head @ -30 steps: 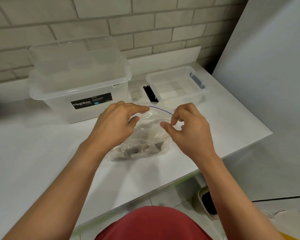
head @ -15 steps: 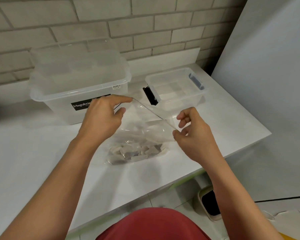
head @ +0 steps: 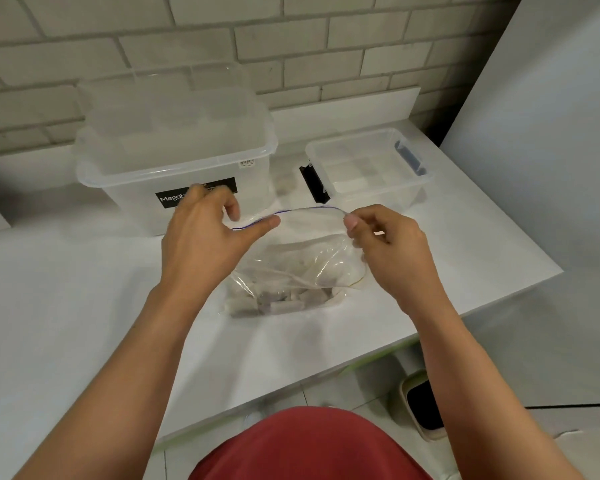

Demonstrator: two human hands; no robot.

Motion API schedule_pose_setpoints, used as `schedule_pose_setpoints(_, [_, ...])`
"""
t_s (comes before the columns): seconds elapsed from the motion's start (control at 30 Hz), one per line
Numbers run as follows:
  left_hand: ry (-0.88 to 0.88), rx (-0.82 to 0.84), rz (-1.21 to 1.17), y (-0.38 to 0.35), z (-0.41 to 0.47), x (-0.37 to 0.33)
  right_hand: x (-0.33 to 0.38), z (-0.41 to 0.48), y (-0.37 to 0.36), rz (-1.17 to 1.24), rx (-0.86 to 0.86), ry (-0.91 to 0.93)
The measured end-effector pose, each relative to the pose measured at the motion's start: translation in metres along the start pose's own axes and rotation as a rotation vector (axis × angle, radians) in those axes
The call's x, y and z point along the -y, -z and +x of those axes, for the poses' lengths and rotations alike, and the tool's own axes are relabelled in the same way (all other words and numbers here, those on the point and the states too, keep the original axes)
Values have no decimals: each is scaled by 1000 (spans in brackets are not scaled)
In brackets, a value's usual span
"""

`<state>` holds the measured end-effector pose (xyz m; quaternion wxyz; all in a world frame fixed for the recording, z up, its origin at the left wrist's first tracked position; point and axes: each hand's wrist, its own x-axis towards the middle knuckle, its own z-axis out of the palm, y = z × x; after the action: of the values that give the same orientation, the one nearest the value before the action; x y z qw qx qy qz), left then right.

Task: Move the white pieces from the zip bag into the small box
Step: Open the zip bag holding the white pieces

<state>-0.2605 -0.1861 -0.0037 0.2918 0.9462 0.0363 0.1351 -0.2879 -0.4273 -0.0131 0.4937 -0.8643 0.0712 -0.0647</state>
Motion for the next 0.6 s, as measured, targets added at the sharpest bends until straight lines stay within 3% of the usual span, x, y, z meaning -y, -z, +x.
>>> schedule_pose_setpoints(0.1, [186,178,-99,0,-2,12,-1,3,-5,260,55,-125])
schedule_pose_setpoints(0.27, [524,515,-850,0,-6,21,-8,5,-21,365,111,-180])
schedule_pose_setpoints(0.43, [833,601,-1360,-6,-3,18,-18,2,-38,298,79,-151])
schedule_pose_setpoints(0.6, [952,635,-1474,-16,1,17,-26,-2,-43,262,-9,-105])
